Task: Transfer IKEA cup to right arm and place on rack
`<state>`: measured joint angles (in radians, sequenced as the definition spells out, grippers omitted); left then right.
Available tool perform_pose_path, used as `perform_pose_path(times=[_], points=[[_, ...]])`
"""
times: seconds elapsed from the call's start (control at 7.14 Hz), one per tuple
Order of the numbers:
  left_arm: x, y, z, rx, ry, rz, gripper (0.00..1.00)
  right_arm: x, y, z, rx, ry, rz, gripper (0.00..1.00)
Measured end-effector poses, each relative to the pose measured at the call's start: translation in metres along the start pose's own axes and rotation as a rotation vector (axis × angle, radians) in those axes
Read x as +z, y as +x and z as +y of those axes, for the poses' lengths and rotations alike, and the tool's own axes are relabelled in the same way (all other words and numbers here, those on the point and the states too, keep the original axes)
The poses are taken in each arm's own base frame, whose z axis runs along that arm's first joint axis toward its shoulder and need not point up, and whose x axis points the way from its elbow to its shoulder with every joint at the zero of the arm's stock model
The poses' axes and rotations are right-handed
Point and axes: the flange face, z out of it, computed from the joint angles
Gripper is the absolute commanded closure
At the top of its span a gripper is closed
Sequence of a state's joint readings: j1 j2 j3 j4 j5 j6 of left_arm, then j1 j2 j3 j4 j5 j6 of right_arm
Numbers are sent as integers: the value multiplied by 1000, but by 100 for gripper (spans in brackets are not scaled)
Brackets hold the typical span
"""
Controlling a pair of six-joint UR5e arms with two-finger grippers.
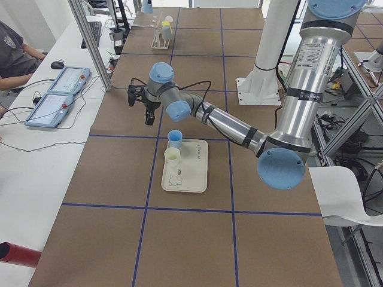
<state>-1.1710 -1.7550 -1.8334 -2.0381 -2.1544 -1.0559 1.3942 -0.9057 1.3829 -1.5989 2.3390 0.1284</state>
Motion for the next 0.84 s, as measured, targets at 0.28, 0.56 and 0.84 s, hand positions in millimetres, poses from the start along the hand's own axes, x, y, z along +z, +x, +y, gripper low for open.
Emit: perform_pose_path(times=[0.28,0.56,0.84], points=[[-7,-5,12,4,14,-10,0,30,20,-27,-39,-76,13,77],[-10,-6,16,4,15,-9,0,68,14,-32,-79,-139,45,77],[-12,-6,18,2,15,-8,0,84,23,-28,-117,-173,55,77]])
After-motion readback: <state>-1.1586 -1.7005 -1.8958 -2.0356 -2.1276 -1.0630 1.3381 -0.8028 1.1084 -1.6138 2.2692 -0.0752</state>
